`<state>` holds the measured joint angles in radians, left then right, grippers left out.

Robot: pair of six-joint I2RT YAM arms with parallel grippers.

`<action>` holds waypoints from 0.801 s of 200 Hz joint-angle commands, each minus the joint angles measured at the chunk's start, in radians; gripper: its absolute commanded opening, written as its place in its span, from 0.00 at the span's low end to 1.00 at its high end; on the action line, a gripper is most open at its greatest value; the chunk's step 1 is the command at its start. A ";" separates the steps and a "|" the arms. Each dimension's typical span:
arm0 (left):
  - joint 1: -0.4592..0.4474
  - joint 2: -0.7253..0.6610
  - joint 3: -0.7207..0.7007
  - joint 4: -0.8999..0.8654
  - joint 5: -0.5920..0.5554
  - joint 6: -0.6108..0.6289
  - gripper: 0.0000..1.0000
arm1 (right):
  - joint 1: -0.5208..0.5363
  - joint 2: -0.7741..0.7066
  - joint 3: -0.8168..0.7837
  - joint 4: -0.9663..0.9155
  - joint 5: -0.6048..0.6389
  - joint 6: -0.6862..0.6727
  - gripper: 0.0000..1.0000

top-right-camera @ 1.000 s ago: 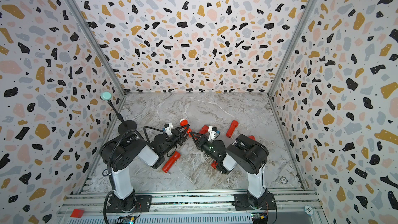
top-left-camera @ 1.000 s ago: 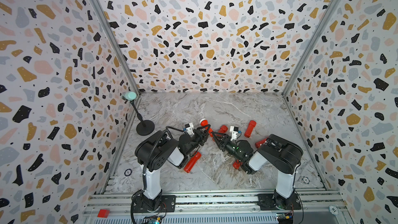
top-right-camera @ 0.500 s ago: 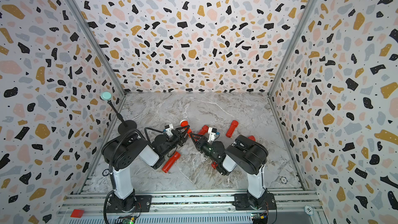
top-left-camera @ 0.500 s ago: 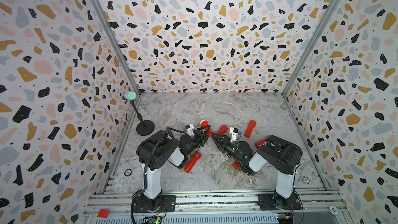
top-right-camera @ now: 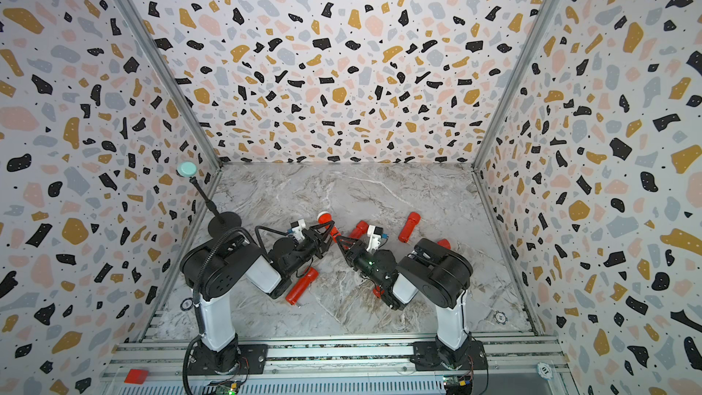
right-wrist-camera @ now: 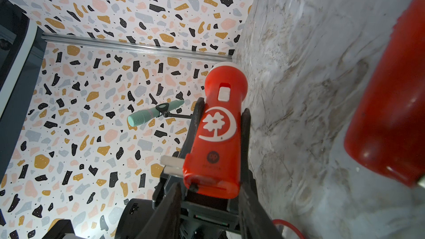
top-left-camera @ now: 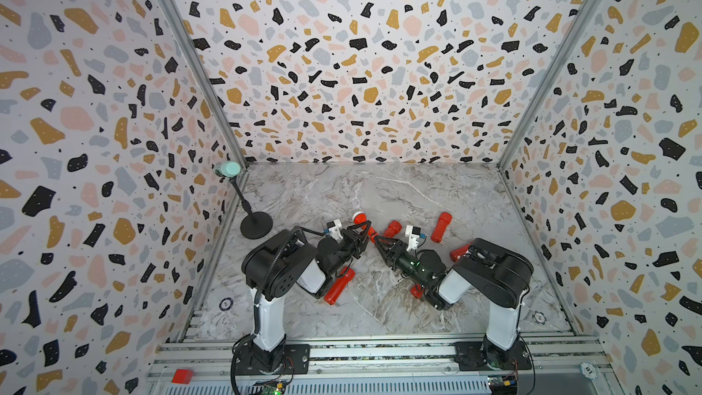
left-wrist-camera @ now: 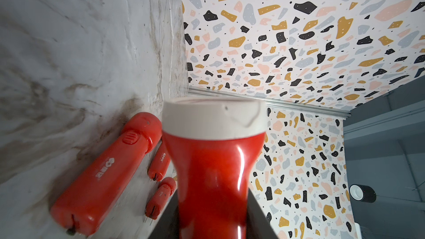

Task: Close the plug at the bottom of the flashlight
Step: Close the plug of the flashlight.

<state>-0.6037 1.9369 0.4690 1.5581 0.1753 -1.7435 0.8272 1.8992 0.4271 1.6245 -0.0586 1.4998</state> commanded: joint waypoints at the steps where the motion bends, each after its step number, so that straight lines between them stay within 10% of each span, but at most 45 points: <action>1: -0.008 0.007 0.005 0.275 0.000 0.003 0.00 | 0.005 -0.003 0.004 0.247 0.002 0.001 0.42; 160: -0.030 -0.051 0.010 0.246 -0.003 0.024 0.00 | -0.002 -0.003 -0.001 0.247 0.007 0.005 0.38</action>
<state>-0.6174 1.9247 0.4690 1.5631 0.1505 -1.7416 0.8268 1.8992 0.4271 1.6325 -0.0563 1.5024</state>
